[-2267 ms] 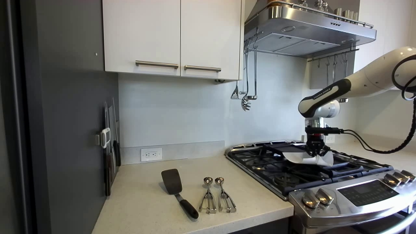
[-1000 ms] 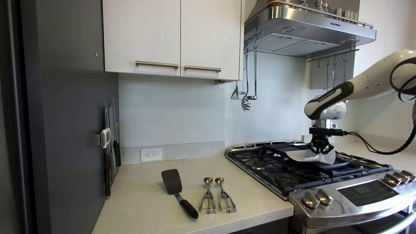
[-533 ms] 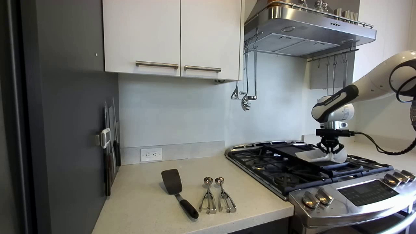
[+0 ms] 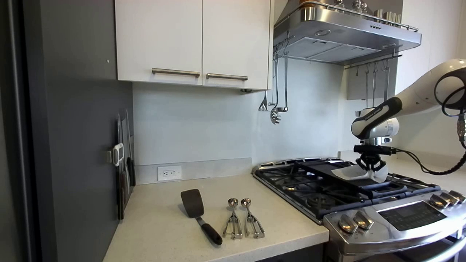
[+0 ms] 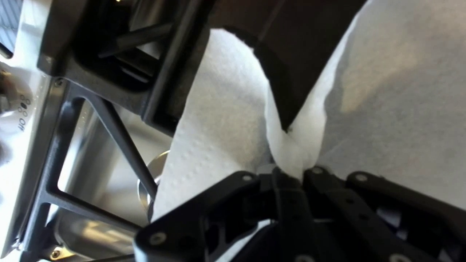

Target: User the paper towel to wipe the black baking sheet

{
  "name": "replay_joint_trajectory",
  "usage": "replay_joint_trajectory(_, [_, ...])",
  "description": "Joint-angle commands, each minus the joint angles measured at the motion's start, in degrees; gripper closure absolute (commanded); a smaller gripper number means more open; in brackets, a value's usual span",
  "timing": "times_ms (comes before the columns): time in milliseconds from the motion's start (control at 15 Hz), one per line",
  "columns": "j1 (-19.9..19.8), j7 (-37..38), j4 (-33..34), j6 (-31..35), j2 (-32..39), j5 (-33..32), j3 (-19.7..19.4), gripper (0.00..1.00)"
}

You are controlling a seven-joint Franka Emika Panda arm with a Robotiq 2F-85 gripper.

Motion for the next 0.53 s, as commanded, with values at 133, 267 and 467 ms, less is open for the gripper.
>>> replay_joint_trajectory(133, [0.3,0.8,0.6,3.9,3.3,1.9,1.9,1.0])
replay_joint_trajectory(267, [0.5,-0.3,0.7,2.9,2.7,3.2,3.0,1.0])
replay_joint_trajectory(467, [0.9,-2.2,0.3,1.6,1.7,6.2,5.4,1.0])
